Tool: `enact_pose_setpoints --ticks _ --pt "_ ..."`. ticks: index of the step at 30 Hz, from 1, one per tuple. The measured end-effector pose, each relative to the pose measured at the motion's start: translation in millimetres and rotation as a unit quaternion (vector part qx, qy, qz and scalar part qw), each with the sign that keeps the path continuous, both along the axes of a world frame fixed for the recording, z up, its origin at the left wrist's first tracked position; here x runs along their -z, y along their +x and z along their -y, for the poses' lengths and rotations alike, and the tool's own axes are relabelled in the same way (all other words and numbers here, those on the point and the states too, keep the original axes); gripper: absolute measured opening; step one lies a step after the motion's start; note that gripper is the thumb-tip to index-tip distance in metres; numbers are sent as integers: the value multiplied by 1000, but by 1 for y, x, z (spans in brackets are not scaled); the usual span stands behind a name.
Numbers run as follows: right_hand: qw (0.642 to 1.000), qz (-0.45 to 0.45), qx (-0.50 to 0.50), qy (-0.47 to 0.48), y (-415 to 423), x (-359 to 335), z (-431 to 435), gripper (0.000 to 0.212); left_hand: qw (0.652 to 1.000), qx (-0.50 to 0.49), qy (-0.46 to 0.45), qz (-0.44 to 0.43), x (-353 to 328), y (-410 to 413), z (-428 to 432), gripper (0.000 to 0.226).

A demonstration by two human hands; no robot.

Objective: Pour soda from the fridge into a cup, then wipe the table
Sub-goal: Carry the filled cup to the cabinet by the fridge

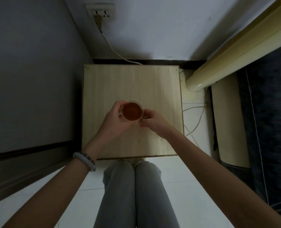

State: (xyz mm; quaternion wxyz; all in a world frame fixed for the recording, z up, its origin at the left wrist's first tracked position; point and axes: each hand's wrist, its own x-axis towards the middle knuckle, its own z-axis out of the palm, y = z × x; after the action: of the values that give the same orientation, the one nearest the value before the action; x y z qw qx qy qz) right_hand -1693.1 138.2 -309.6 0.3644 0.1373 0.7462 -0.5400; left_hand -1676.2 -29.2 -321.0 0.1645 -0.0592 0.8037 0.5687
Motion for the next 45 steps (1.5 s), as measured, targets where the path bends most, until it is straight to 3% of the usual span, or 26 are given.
enact_pose_setpoints --ticks 12,16,23,28,32,37,45 --pt "999 29 0 -14 2 5 1 40 999 3 -38 10 12 12 2 63" --pt "999 42 1 3 7 -11 -3 46 995 22 -81 51 -2 19 4 74" --pt "994 -14 -57 97 28 -101 -13 46 974 31 -204 90 -97 37 11 82" --pt "979 -96 -108 141 49 -196 -15 48 961 114 -252 -19 -203 53 2 71" --pt "946 -212 -162 186 65 -276 -25 52 913 179 -343 -127 -273 56 -9 70" --pt "897 -318 -162 262 92 -348 -47 56 813 221 -452 -293 -332 57 -31 70" --pt "823 -338 -78 449 158 -405 -96 59 738 319 -415 -426 -384 72 -106 73"
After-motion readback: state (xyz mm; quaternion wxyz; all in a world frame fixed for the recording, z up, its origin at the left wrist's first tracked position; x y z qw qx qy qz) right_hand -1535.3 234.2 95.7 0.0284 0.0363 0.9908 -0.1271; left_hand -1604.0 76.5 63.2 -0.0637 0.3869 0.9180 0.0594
